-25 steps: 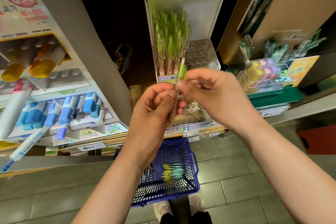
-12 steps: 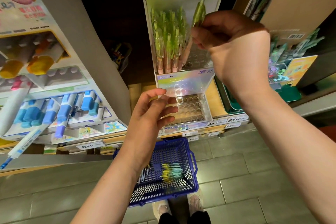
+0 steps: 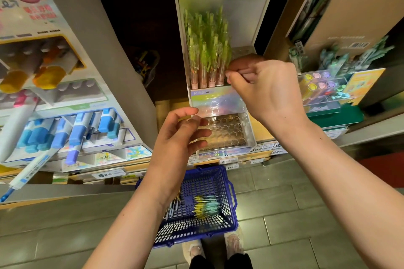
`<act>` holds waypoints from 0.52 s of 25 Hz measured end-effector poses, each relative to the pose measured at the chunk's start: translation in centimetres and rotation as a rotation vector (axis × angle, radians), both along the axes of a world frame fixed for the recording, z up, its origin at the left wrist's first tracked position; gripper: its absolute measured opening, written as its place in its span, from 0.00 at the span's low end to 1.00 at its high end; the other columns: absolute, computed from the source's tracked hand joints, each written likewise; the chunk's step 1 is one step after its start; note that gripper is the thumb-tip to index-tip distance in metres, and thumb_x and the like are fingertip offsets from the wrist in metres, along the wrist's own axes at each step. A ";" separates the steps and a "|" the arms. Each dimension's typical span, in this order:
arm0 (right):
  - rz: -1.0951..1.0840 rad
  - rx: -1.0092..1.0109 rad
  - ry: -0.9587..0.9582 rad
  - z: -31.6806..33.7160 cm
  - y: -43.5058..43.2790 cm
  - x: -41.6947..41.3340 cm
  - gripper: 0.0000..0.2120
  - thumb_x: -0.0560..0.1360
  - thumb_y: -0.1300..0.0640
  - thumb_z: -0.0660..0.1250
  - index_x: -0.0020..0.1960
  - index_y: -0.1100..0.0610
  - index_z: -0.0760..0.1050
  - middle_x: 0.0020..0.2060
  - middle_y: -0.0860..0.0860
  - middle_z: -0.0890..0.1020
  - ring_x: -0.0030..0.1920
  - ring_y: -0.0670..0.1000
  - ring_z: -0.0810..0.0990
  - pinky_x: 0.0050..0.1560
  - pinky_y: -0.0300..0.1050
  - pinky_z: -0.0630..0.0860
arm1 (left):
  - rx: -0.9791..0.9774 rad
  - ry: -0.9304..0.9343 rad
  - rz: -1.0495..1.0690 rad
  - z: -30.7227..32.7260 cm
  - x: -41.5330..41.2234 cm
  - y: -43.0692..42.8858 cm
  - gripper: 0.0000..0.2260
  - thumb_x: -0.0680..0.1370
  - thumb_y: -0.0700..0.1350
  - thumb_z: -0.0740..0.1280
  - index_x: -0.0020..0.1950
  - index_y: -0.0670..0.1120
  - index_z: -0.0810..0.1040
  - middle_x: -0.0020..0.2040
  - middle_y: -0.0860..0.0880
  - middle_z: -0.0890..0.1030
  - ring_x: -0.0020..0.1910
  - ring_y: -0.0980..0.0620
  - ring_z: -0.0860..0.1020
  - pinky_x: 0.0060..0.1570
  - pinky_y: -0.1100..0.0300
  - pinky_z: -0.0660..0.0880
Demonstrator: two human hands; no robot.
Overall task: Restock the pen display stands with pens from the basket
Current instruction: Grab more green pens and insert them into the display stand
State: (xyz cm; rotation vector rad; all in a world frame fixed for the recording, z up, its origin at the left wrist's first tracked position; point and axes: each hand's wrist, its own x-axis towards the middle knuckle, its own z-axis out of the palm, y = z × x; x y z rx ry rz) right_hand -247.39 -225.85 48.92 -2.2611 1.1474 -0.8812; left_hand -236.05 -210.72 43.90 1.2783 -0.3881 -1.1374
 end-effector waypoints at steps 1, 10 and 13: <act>-0.007 0.020 -0.006 -0.1 -0.1 0.0 0.05 0.75 0.57 0.72 0.43 0.54 0.87 0.34 0.40 0.82 0.51 0.37 0.78 0.43 0.19 0.67 | 0.000 -0.002 0.001 0.0 0.0 0.0 0.06 0.82 0.43 0.65 0.59 0.48 0.78 0.49 0.47 0.84 0.49 0.47 0.82 0.49 0.54 0.76; 0.017 0.608 -0.466 0.9 3.5 -2.1 0.05 0.79 0.48 0.69 0.51 0.49 0.80 0.47 0.51 0.86 0.50 0.51 0.85 0.53 0.47 0.82 | -0.008 -0.004 0.052 1.5 -0.6 0.8 0.06 0.84 0.44 0.61 0.55 0.48 0.78 0.48 0.45 0.83 0.46 0.47 0.82 0.46 0.55 0.76; 0.178 0.792 -0.544 0.8 6.9 -3.0 0.12 0.80 0.47 0.66 0.59 0.52 0.79 0.50 0.48 0.85 0.52 0.50 0.84 0.48 0.41 0.80 | -0.018 -0.012 0.111 2.6 -1.1 2.2 0.06 0.81 0.47 0.63 0.53 0.48 0.78 0.46 0.45 0.83 0.44 0.47 0.81 0.44 0.56 0.75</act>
